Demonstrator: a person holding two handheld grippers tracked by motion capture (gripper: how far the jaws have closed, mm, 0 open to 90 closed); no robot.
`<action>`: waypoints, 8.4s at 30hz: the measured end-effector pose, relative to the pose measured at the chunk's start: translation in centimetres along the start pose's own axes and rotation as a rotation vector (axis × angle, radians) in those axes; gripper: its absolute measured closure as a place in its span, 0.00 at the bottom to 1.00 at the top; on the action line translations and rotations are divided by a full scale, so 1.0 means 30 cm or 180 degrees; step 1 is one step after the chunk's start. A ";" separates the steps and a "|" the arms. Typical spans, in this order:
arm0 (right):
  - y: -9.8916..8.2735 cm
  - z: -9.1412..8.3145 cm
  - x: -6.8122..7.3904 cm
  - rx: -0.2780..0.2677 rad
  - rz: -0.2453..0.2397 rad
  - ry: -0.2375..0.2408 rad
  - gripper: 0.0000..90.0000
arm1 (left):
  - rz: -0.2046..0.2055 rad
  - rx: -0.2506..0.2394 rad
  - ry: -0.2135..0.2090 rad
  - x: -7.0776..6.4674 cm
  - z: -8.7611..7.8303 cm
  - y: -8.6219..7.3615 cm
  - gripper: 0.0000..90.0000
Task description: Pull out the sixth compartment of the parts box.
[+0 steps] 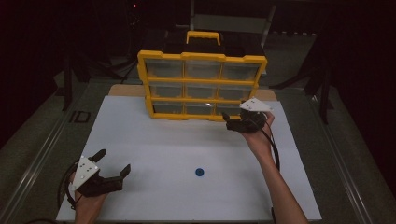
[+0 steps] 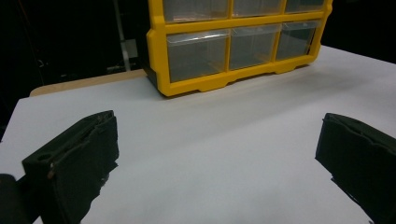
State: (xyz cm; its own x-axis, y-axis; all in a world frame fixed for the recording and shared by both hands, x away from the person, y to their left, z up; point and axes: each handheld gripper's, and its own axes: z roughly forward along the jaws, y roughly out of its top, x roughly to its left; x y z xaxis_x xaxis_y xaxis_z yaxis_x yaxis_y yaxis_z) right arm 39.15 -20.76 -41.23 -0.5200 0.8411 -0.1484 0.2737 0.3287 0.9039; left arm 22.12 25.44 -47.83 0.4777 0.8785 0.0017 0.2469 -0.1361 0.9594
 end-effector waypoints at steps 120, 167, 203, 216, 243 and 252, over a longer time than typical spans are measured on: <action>0.082 0.190 0.063 0.0691 -0.3784 -0.2231 0.36 | 0.0031 0.0036 0.0006 -0.001 0.001 0.000 0.00; 0.059 0.158 0.070 0.0615 -0.4068 -0.2182 0.64 | 0.0025 0.0029 0.0014 -0.001 0.000 0.001 0.00; 0.082 0.136 0.079 0.0979 -0.3996 -0.1772 0.87 | 0.0033 0.0040 0.0022 -0.003 0.001 0.001 0.00; 0.074 0.103 0.094 0.0957 -0.4028 -0.1730 0.87 | 0.0034 0.0044 0.0025 -0.004 0.003 0.001 0.00; 0.048 0.021 0.130 0.0889 -0.4073 -0.1634 0.87 | 0.0015 0.0047 0.0058 0.000 0.004 -0.001 0.00; 0.039 0.002 0.140 0.0877 -0.4079 -0.1612 0.86 | 0.0015 0.0054 0.0077 -0.001 0.005 -0.001 0.00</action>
State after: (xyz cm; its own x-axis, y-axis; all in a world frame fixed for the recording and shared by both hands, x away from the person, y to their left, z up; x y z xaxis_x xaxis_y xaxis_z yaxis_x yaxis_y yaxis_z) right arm 37.32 -16.81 -40.81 -0.1980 -0.0609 -0.9783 0.0163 0.9977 -0.0654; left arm 22.22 25.34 -47.90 0.4585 0.8886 0.0132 0.2591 -0.1478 0.9545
